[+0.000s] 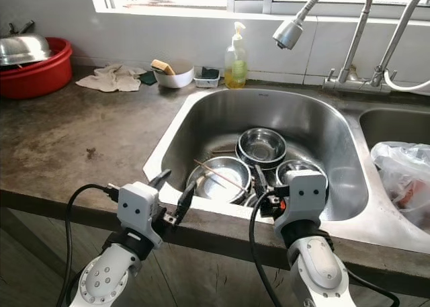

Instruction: Kitchen organization

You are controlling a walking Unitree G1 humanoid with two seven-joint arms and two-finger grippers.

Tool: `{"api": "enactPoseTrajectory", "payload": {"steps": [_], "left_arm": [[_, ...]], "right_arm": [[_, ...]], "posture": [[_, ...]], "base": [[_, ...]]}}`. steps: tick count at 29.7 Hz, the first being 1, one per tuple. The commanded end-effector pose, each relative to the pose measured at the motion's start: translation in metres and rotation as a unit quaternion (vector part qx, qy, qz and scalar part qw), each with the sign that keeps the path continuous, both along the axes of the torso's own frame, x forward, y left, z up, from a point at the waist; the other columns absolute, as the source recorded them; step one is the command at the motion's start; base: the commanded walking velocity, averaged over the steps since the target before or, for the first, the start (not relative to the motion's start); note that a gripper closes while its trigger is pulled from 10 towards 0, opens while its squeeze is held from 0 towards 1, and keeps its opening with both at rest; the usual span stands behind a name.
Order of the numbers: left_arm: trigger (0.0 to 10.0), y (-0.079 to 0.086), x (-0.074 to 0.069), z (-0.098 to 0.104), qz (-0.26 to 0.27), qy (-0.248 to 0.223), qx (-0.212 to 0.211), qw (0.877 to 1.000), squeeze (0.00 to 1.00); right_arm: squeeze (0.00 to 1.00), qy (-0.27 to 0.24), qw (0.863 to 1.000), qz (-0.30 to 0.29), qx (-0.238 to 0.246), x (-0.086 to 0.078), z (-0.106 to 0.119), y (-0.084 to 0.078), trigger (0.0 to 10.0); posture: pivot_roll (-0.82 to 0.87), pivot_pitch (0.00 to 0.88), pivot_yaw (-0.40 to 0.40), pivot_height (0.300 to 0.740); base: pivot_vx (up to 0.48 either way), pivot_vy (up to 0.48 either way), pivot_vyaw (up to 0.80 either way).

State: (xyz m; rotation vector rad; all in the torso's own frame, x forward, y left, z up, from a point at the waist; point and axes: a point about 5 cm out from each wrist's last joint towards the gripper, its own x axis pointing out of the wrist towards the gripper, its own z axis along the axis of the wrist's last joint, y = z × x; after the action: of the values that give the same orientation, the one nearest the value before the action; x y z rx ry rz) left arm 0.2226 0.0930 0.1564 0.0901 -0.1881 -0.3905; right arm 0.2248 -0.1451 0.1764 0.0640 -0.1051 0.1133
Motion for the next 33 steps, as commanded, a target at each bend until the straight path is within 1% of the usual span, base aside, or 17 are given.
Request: {"api": "enactPoseTrajectory", "payload": {"steps": [1,5,9,14,24,30,33], "left_arm": [[10.0,0.002,-0.002,0.003,0.007,-0.003,0.001,1.0,0.0],[10.0,0.002,-0.002,0.003,0.011,-0.003,0.002,1.0,0.0],[10.0,0.002,-0.002,0.003,0.014,-0.003,0.0,1.0,0.0],[10.0,0.001,-0.001,0.003,0.014,-0.002,-0.001,1.0,0.0],[10.0,-0.002,0.001,0.004,0.01,-0.002,0.0,1.0,0.0],[10.0,-0.003,0.0,0.004,0.011,-0.002,0.002,1.0,0.0],[10.0,-0.003,0.001,0.004,0.011,-0.003,0.002,1.0,0.0]], "right_arm": [[0.0,-0.025,1.0,0.0,0.0,0.0,0.009,0.002,10.0],[0.0,-0.037,0.999,0.003,-0.003,0.005,0.014,0.003,10.0],[0.0,-0.042,0.999,0.01,-0.005,0.008,0.016,0.004,10.0],[0.0,-0.043,0.999,0.011,-0.006,0.011,0.017,0.005,10.0],[0.0,-0.044,0.999,0.018,-0.009,0.014,0.018,0.007,10.0],[0.0,-0.045,0.999,0.02,-0.011,0.018,0.018,0.007,10.0],[0.0,-0.046,0.999,0.021,-0.012,0.019,0.019,0.008,10.0]], "posture": [[0.13,0.025,-0.009,0.74],[0.13,0.029,-0.014,0.74],[0.14,0.031,-0.018,0.74],[0.14,0.04,-0.019,0.74],[0.14,0.045,-0.016,0.74],[0.14,0.049,-0.021,0.74],[0.14,0.05,-0.021,0.74]], "base": [[0.0,0.0,0.0],[0.0,0.0,0.1],[-0.315,0.0,0.8],[-0.308,0.36,0.8],[0.0,0.0,0.8],[0.0,0.409,0.8],[0.0,0.0,0.8]]}}
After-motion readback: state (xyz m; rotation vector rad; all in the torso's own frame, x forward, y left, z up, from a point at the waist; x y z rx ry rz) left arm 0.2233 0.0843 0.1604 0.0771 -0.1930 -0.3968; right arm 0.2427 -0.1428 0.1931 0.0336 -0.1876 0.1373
